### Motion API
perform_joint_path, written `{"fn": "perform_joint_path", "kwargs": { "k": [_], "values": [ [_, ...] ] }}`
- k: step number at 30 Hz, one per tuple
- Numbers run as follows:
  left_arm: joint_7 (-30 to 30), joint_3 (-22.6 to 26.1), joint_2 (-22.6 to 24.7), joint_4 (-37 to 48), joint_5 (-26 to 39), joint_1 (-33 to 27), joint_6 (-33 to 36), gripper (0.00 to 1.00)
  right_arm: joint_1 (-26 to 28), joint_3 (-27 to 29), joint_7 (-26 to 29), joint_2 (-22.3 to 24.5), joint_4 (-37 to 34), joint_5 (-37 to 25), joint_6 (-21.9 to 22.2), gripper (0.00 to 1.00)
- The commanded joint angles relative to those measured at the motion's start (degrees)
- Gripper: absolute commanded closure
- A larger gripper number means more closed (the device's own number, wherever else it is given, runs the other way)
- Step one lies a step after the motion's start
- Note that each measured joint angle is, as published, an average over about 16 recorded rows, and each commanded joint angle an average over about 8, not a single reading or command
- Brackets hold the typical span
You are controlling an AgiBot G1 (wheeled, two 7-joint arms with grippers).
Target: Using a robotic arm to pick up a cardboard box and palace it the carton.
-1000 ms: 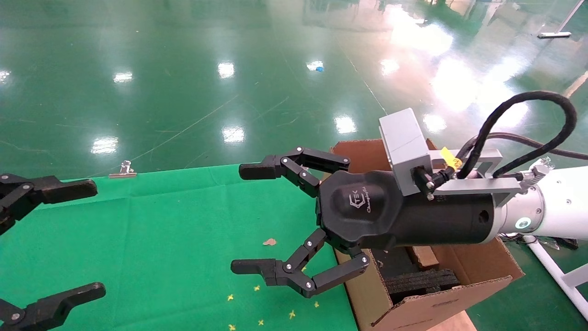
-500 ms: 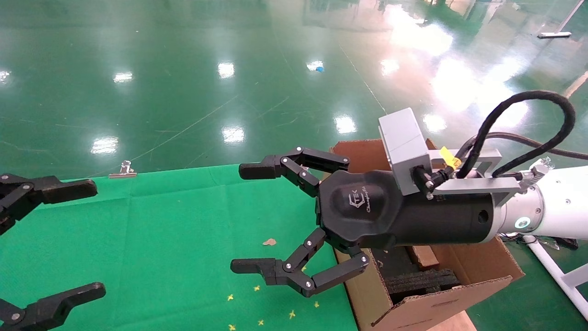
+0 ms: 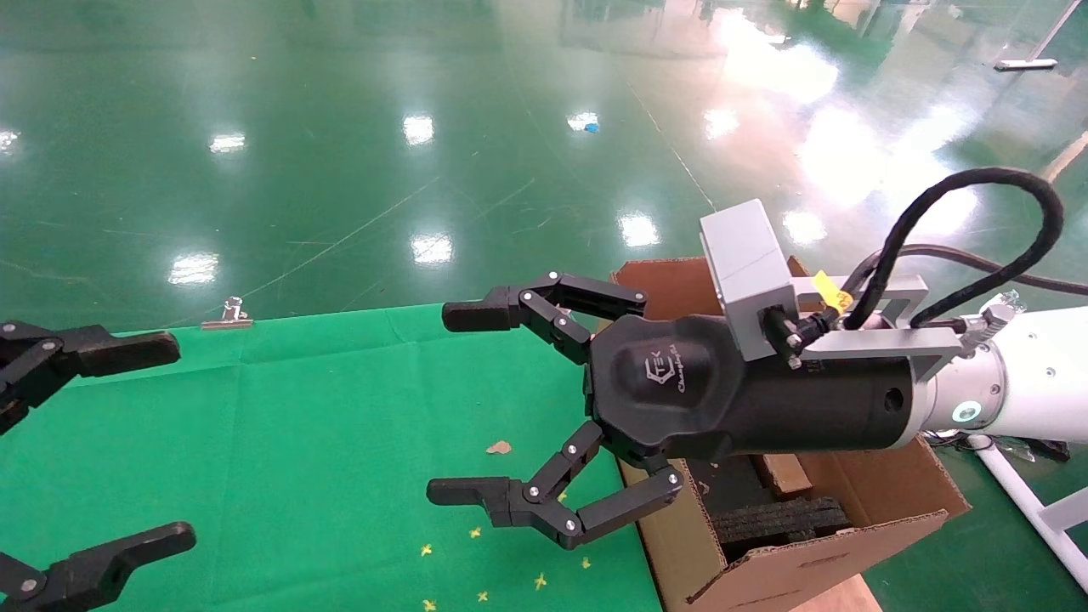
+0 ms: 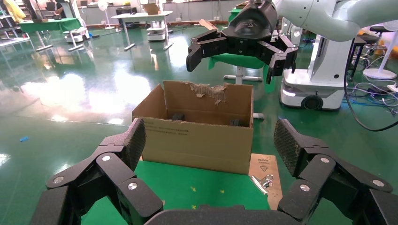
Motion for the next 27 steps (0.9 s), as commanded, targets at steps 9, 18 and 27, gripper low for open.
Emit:
{"fn": "perform_joint_path", "kwargs": {
  "k": [9, 18, 27],
  "values": [
    [0.0, 0.0, 0.0, 0.0, 0.0, 0.0, 0.0, 0.00, 0.0, 0.0, 0.0, 0.0, 0.0, 0.0, 0.0, 0.00],
    [0.0, 0.0, 0.0, 0.0, 0.0, 0.0, 0.0, 0.00, 0.0, 0.0, 0.0, 0.0, 0.0, 0.0, 0.0, 0.00],
    [0.0, 0.0, 0.0, 0.0, 0.0, 0.0, 0.0, 0.00, 0.0, 0.0, 0.0, 0.0, 0.0, 0.0, 0.0, 0.00]
  ]
}}
